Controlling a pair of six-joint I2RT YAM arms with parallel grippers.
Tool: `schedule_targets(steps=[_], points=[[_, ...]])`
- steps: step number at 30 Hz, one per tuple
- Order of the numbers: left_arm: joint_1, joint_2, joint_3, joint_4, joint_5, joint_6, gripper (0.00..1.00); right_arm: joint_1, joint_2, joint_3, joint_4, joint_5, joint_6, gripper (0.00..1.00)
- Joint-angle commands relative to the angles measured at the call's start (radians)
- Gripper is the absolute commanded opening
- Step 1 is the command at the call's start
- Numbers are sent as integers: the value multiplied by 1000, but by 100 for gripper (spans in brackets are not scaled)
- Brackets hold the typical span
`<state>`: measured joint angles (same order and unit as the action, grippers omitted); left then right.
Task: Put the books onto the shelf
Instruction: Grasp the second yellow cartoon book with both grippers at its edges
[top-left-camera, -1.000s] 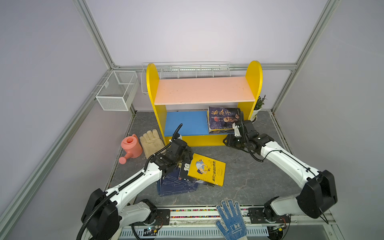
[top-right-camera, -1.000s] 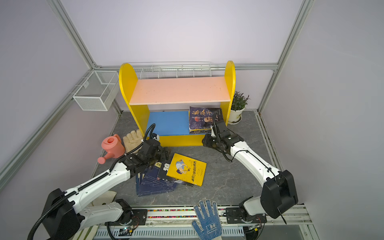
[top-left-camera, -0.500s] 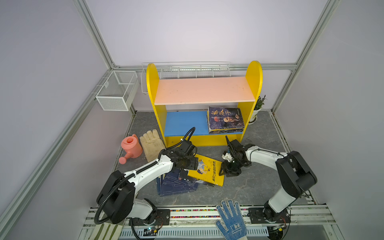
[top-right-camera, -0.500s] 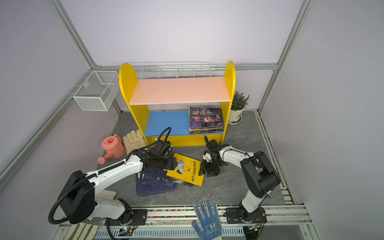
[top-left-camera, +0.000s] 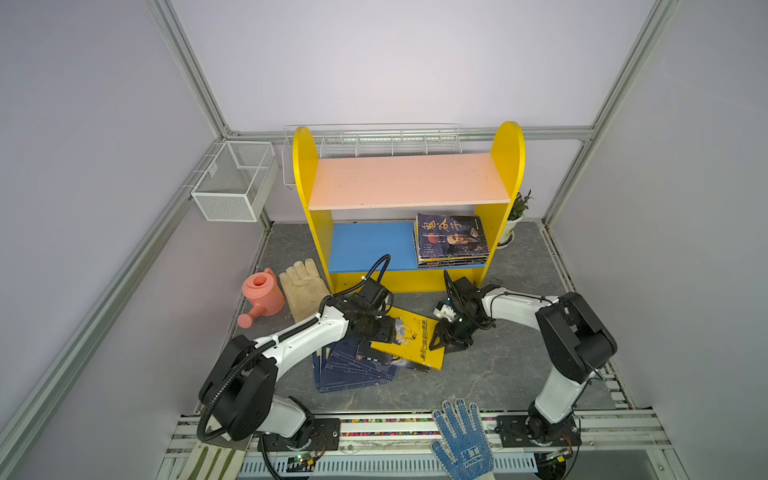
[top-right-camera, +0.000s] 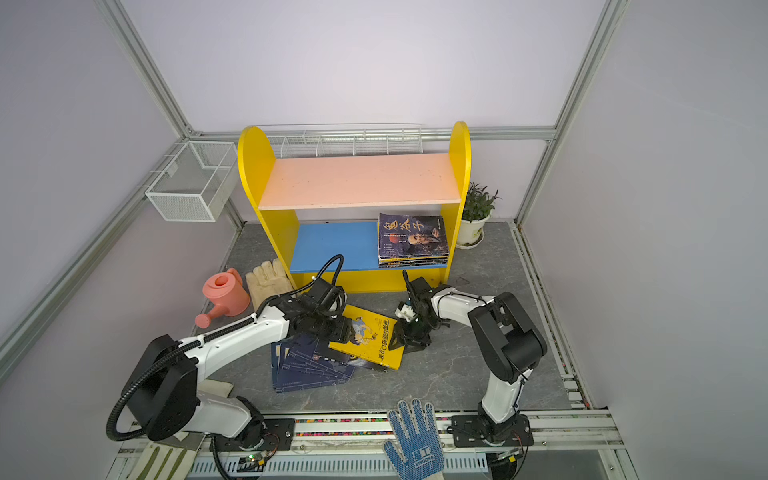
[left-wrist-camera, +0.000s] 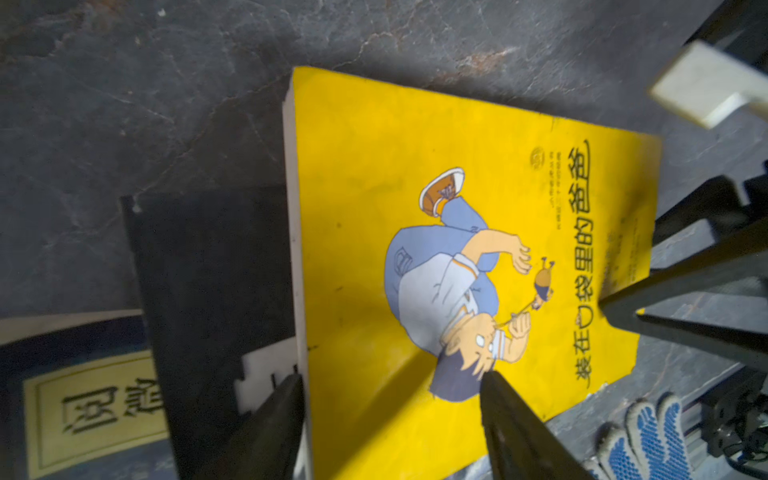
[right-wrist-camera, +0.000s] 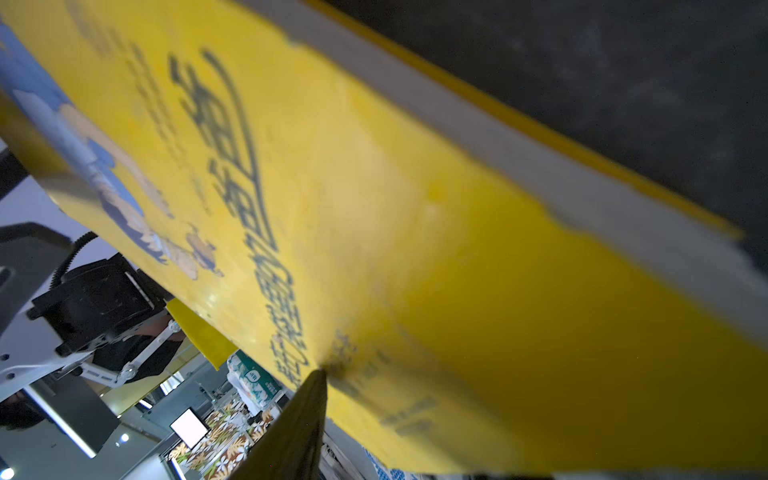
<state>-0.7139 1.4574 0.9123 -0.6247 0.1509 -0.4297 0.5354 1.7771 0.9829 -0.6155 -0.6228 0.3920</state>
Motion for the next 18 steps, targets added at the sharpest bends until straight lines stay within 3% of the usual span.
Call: schedule_targets(steps=[1,4,7,11,14,15,18], points=[[-11,40,22,-24,98,4,42,11,-43,80,94,-46,-27,49],[-7,43,30,-17,87,3,17,12,-81,84,106,-46,-14,42],[-6,43,34,-6,82,8,2,11,-124,74,145,-53,16,25],[4,14,34,-7,49,4,0,12,-212,47,205,-49,24,9],[29,-40,25,-15,28,-17,0,11,-292,23,251,-60,24,6],[46,-68,20,-11,34,-25,6,12,-316,19,265,-70,24,6],[107,-176,2,7,68,-67,43,11,-380,30,297,-135,24,6]])
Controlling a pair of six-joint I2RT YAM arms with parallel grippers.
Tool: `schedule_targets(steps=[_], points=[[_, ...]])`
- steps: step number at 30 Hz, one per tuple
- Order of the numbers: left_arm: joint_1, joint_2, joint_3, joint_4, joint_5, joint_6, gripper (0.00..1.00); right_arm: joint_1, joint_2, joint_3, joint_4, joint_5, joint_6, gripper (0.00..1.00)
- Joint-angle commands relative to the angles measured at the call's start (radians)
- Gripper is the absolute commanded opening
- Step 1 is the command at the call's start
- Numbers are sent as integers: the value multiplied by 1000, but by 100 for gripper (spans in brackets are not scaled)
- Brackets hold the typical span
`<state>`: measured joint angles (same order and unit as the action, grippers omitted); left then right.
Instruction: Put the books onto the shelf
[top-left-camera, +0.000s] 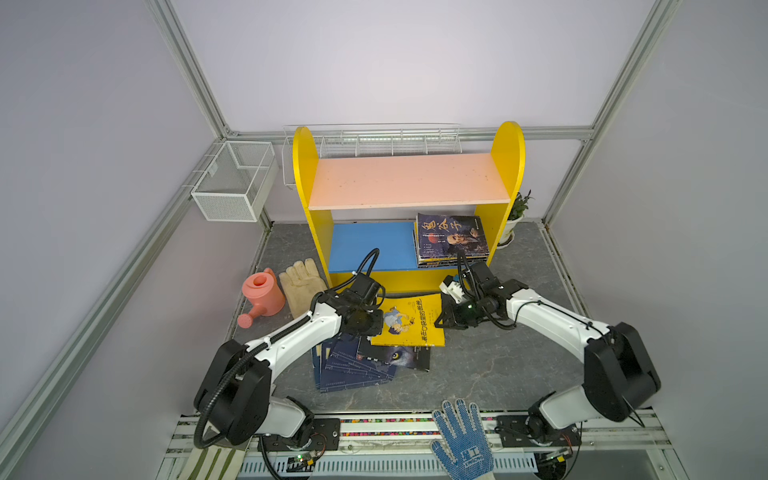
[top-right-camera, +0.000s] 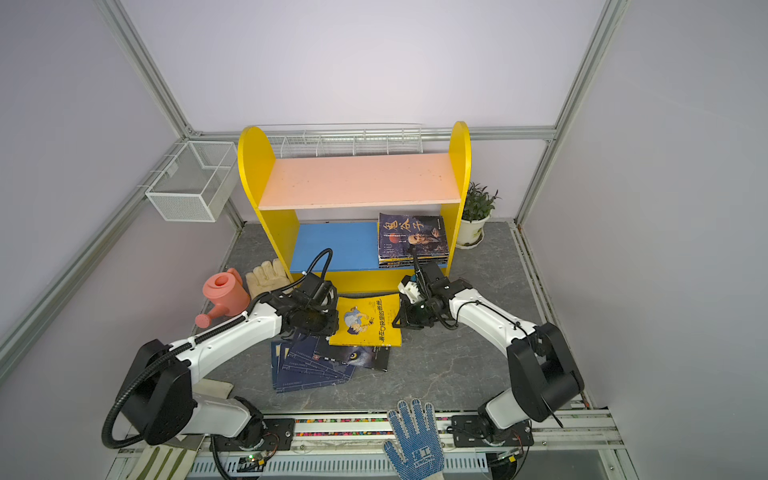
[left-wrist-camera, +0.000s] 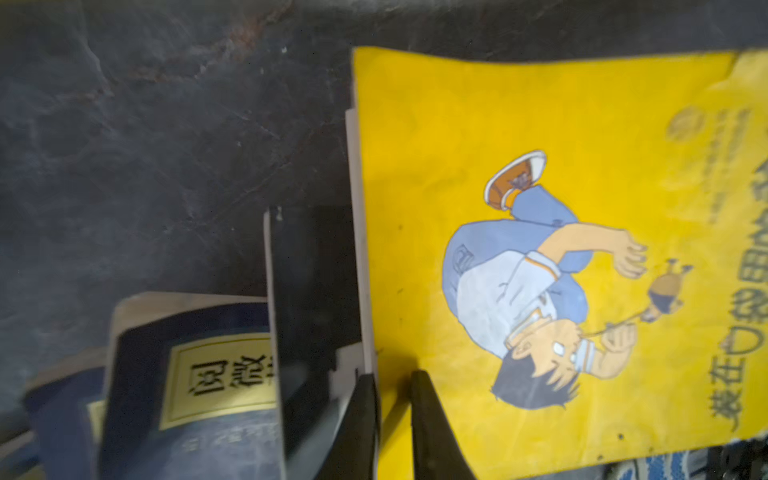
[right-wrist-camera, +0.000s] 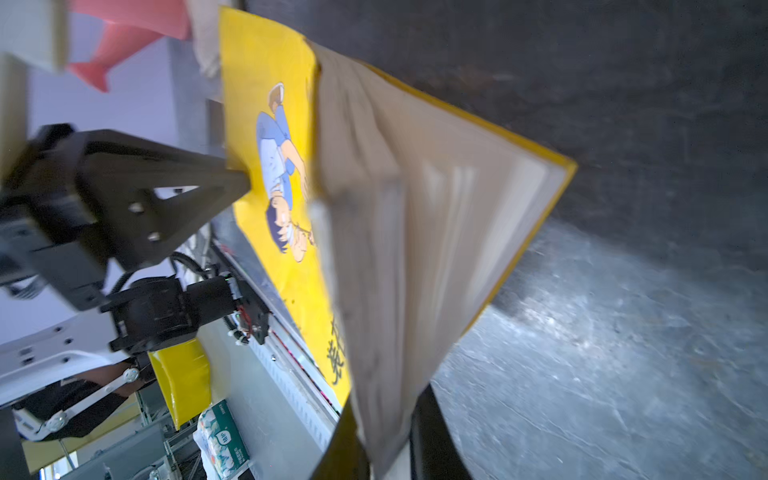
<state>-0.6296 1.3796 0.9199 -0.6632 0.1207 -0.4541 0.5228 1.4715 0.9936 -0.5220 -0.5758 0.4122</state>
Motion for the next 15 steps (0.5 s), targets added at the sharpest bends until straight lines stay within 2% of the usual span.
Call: schedule_targets(steps=[1,6,11,15], points=[[46,-141,-9,55,114,-58,51,25,-93,28,213,-207,5,6],[177,-351,-89,218,276,-187,72,21,-146,109,208,-295,-6,6],[289,-463,-122,290,401,-293,80,16,-156,154,220,-336,-6,6],[304,-482,-125,320,450,-325,84,15,-132,184,252,-377,7,6]])
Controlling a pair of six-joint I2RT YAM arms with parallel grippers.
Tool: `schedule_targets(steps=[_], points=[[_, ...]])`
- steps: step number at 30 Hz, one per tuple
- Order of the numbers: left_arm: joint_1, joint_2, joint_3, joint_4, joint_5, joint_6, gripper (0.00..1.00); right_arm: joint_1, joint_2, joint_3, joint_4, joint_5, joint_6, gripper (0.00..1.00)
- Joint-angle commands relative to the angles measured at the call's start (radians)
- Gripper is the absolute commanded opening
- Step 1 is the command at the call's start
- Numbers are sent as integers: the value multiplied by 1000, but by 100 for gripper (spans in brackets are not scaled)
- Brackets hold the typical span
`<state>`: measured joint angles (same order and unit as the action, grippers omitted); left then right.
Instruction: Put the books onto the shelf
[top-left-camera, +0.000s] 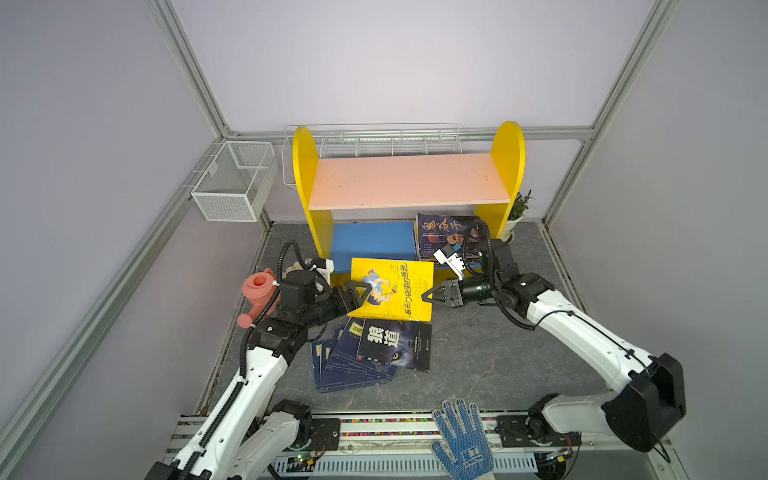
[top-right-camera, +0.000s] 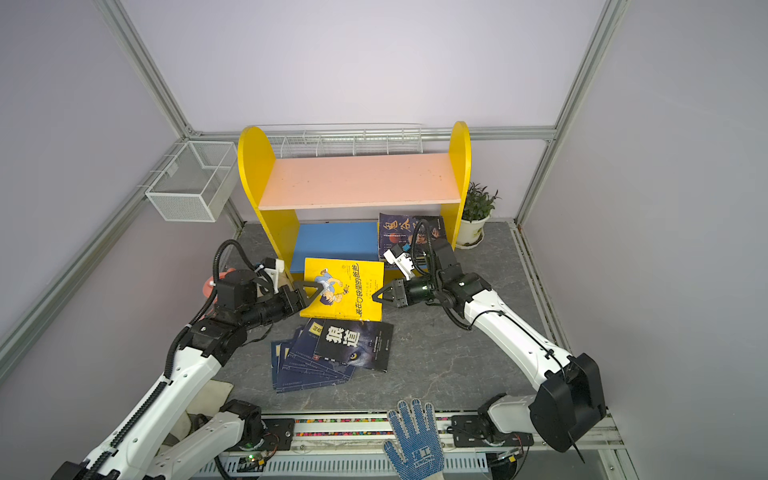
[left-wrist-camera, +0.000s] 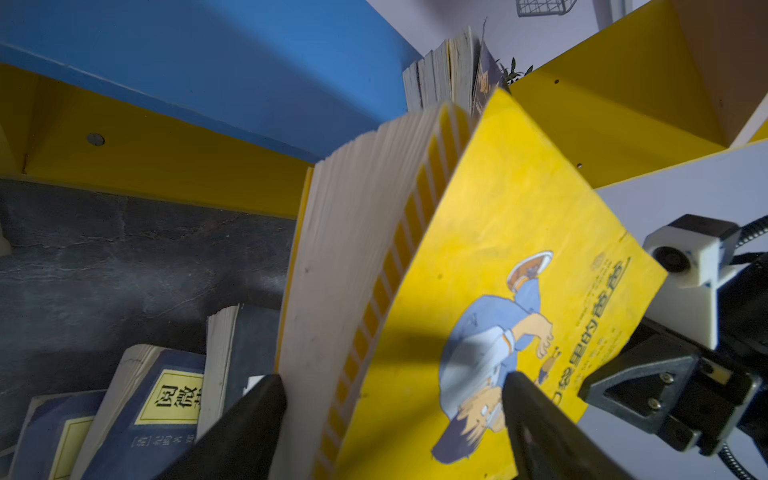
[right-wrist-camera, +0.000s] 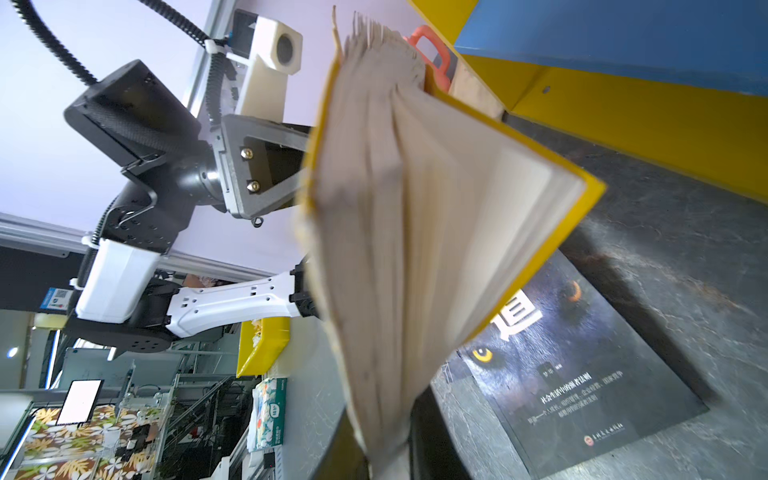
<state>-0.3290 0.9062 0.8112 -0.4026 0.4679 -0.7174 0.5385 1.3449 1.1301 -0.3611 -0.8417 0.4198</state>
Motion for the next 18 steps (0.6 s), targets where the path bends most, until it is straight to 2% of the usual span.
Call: schedule_targets(steps=[1,3,7,12,14,18], points=[[3,-10,-22,71,114,-67,84,-1,0,53,93,-114,-2,6],[4,-10,-38,114,142,-86,82,0,16,65,90,-118,-8,6],[3,-6,-74,202,178,-125,48,0,43,82,73,-103,-20,6],[2,13,-139,418,250,-223,7,-5,63,77,101,-70,6,6],[-2,17,-149,459,252,-242,0,-11,66,76,109,-54,16,6],[-7,-5,-136,452,235,-220,0,-30,60,67,127,-25,43,6]])
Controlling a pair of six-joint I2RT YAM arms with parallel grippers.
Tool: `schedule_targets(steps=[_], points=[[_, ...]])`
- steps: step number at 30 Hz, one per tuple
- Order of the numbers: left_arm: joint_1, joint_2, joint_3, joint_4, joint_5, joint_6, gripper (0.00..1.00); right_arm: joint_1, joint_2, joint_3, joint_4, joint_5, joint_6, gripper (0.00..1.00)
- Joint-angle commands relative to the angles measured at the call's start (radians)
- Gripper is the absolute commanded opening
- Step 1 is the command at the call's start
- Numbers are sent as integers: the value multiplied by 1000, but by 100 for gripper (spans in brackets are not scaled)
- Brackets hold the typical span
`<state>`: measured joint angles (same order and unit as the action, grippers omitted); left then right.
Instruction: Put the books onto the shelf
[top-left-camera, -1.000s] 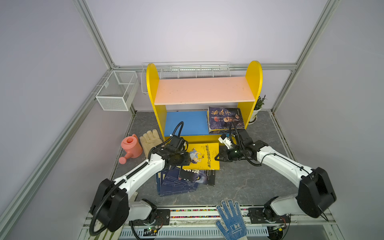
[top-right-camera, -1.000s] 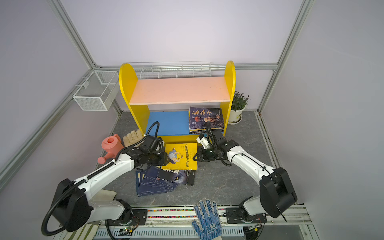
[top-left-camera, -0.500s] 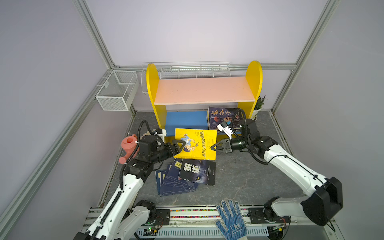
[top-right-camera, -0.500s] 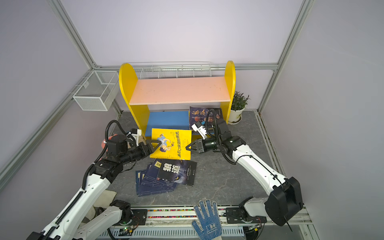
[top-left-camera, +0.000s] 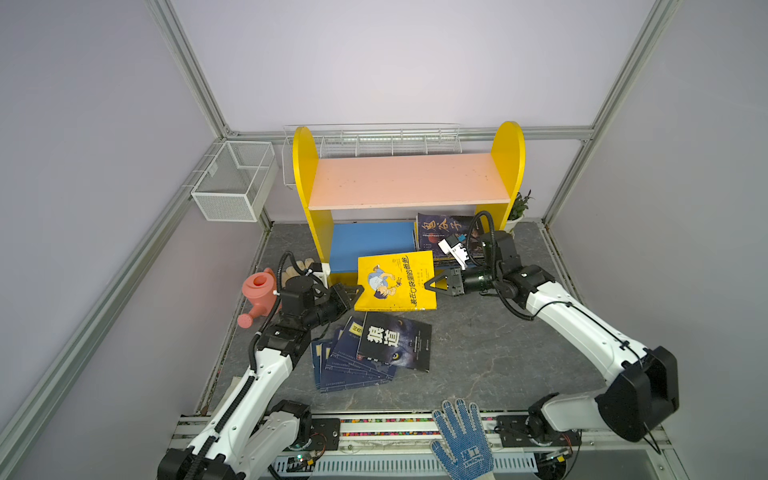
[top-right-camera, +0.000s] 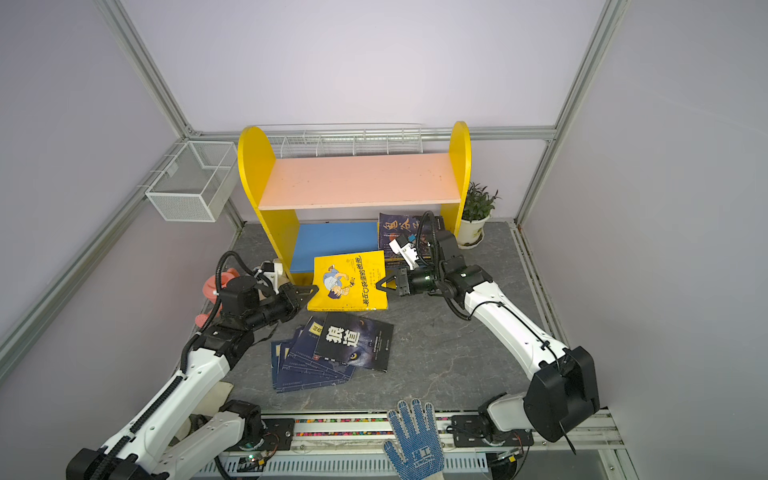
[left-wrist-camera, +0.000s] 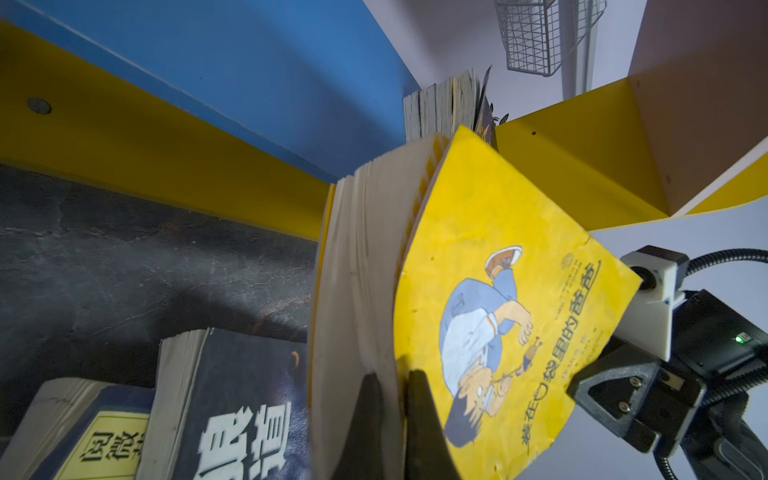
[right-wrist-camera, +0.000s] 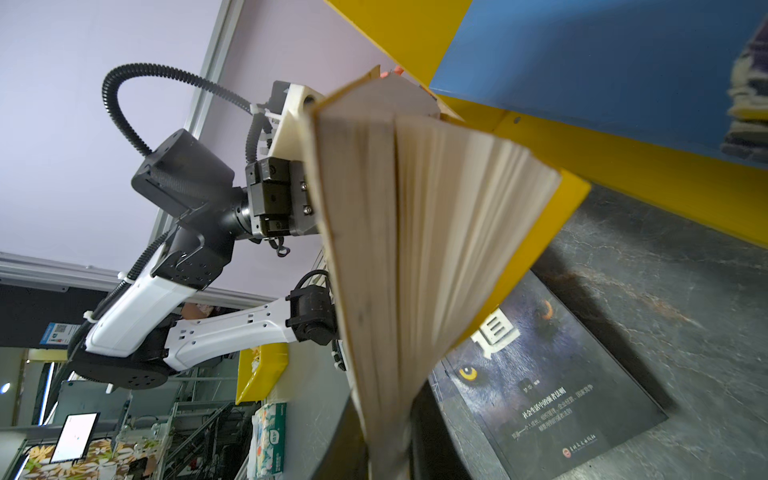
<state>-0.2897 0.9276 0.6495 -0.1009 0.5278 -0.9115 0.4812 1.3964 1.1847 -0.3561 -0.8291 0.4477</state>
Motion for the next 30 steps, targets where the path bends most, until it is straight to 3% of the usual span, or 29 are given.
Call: schedule_targets(steps=[1,11,21,30], points=[[-47,-33,31,149,169,-20,0,22,2,8,130,-34,21,6],[-59,-42,60,224,113,-41,0,11,-13,-10,203,-18,69,6],[-170,10,170,174,-31,6,0,2,-16,8,222,67,92,6],[-178,17,180,308,-84,-61,0,-43,-61,-30,228,129,119,7]])
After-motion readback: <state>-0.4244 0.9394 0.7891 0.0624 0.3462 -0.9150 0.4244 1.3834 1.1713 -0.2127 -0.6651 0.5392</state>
